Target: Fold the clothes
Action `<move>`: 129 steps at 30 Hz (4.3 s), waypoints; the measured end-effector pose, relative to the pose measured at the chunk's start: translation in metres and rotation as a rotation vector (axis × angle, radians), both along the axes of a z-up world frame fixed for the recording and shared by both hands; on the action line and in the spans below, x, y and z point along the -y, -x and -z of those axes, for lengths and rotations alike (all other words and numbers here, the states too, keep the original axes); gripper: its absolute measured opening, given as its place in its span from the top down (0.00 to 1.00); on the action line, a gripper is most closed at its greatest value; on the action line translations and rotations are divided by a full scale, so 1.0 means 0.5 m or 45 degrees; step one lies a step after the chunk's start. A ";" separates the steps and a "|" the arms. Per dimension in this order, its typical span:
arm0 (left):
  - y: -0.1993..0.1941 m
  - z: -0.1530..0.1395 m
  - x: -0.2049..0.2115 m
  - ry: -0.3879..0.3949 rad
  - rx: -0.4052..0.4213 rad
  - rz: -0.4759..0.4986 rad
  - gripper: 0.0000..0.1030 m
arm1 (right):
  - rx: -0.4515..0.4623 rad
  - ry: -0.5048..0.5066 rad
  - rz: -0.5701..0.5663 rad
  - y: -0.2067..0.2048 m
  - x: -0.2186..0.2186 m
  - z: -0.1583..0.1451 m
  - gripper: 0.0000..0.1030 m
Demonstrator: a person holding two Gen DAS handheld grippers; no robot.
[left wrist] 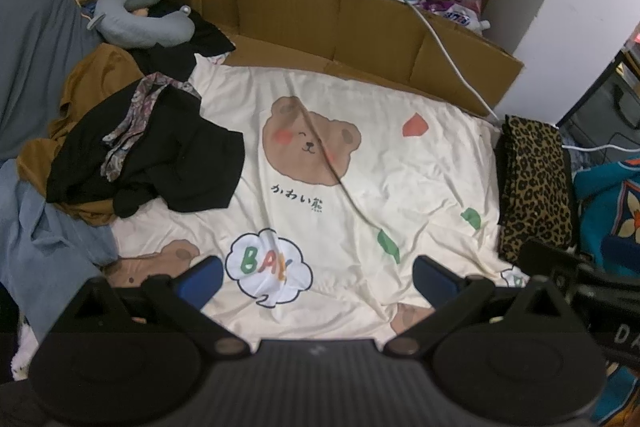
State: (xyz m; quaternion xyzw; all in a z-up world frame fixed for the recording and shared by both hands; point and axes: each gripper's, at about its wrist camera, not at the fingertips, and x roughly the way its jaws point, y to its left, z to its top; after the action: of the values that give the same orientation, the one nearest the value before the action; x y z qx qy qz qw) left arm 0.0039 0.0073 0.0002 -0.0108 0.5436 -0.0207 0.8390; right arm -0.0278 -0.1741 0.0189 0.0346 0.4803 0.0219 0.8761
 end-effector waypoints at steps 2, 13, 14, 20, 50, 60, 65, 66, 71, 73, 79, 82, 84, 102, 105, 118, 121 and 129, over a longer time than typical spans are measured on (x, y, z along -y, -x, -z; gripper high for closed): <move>0.000 0.000 0.000 0.002 -0.001 -0.001 0.01 | 0.001 -0.001 0.000 0.002 -0.001 0.000 0.03; 0.002 0.000 0.001 -0.029 0.009 0.008 0.01 | 0.007 -0.005 0.002 0.000 0.001 -0.003 0.03; 0.001 -0.001 0.000 -0.029 0.008 0.010 0.01 | 0.004 -0.016 0.002 -0.002 0.004 -0.003 0.03; -0.002 -0.004 -0.014 -0.033 0.019 -0.005 0.01 | 0.008 -0.014 0.010 -0.011 -0.002 -0.005 0.03; -0.068 -0.059 -0.079 0.025 0.011 -0.036 0.01 | 0.078 -0.149 -0.035 -0.030 0.005 -0.050 0.03; -0.135 -0.066 -0.142 -0.020 0.067 -0.093 0.01 | 0.127 -0.140 -0.226 -0.080 -0.048 -0.077 0.03; -0.167 -0.071 -0.161 -0.029 0.107 -0.109 0.02 | 0.174 -0.162 -0.299 -0.106 -0.081 -0.082 0.03; -0.174 -0.070 -0.165 -0.024 0.108 -0.115 0.02 | 0.161 -0.173 -0.307 -0.110 -0.086 -0.078 0.03; -0.207 -0.062 -0.186 -0.009 0.139 -0.127 0.02 | 0.144 -0.125 -0.385 -0.133 -0.125 -0.051 0.03; -0.222 -0.054 -0.194 -0.006 0.157 -0.131 0.02 | 0.144 -0.110 -0.407 -0.142 -0.134 -0.043 0.03; -0.257 -0.033 -0.226 -0.042 0.144 -0.180 0.03 | 0.121 -0.124 -0.424 -0.167 -0.142 -0.023 0.03; -0.266 -0.018 -0.239 -0.068 0.102 -0.194 0.03 | 0.120 -0.126 -0.425 -0.180 -0.145 -0.017 0.03; -0.270 -0.011 -0.245 -0.071 0.093 -0.184 0.03 | 0.127 -0.128 -0.423 -0.187 -0.144 -0.019 0.03; -0.320 0.061 -0.236 -0.058 0.116 -0.132 0.03 | 0.101 -0.118 -0.439 -0.242 -0.145 0.035 0.03; -0.330 0.086 -0.247 -0.050 0.102 -0.161 0.03 | 0.113 -0.106 -0.460 -0.250 -0.151 0.058 0.03; -0.360 0.176 -0.309 -0.101 0.156 -0.213 0.04 | 0.096 -0.206 -0.533 -0.258 -0.165 0.212 0.03; -0.363 0.194 -0.334 -0.139 0.209 -0.230 0.05 | 0.087 -0.235 -0.553 -0.251 -0.173 0.255 0.03; -0.352 0.273 -0.420 -0.263 0.261 -0.233 0.07 | 0.061 -0.312 -0.603 -0.232 -0.197 0.369 0.04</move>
State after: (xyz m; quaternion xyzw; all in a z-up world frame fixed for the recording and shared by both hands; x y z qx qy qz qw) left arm 0.1799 0.2174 -0.1364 0.0280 0.4512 0.1108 0.8851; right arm 0.0881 -0.0758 -0.1655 0.0266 0.4478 0.2853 0.8470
